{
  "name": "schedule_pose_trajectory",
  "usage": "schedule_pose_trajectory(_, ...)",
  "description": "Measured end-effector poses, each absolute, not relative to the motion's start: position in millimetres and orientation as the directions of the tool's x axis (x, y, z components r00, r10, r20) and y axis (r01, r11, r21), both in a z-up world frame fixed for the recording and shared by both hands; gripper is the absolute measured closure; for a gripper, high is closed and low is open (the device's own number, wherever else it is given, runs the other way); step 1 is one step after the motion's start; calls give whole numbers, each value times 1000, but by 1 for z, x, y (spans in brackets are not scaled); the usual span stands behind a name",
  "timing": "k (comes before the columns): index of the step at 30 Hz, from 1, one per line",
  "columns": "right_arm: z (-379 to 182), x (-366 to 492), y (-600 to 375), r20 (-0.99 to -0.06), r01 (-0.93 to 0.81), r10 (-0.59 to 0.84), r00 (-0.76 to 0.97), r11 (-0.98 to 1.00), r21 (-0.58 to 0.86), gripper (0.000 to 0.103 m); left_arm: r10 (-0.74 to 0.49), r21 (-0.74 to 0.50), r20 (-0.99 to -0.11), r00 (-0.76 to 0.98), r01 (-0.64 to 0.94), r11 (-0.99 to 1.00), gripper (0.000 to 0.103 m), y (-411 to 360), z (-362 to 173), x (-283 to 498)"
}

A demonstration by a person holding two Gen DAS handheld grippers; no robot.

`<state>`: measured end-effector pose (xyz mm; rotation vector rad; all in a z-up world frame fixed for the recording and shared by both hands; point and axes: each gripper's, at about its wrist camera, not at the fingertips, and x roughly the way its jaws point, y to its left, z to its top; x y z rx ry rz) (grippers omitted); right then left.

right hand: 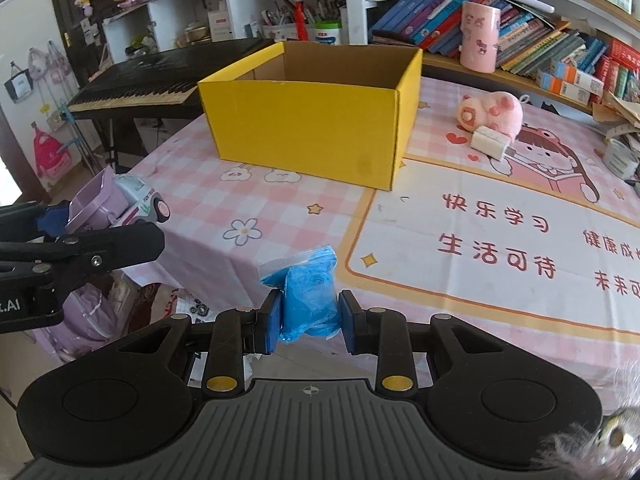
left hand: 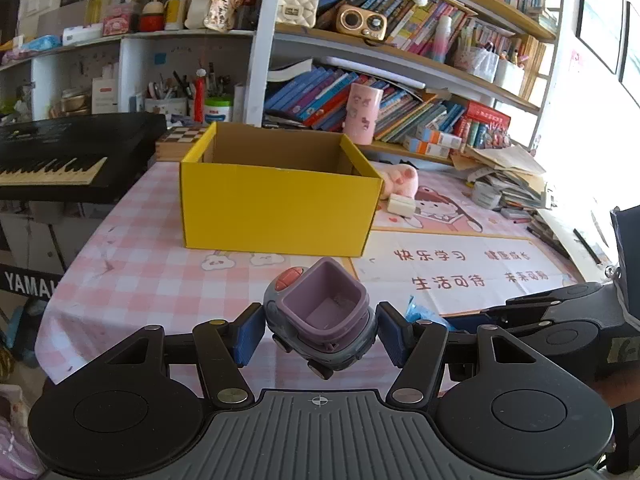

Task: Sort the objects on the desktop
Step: 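Lift and carry the toy truck and blue bag over the yellow box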

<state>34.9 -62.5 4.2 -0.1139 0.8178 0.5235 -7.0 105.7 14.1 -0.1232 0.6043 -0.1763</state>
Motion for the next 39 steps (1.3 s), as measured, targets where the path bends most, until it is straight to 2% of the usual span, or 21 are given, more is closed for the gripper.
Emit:
schedule_pose_trajectory(23,12,54,-40,-720,-534,430,545,840,97,76,-175,-178,-517,838,95,979,41,124,28,15)
schedule_pose_trajectory(39,59,129,-37,-603,-545,478,638,834,84,76,-135,-118,-439,888,92,989,41,127,60,85)
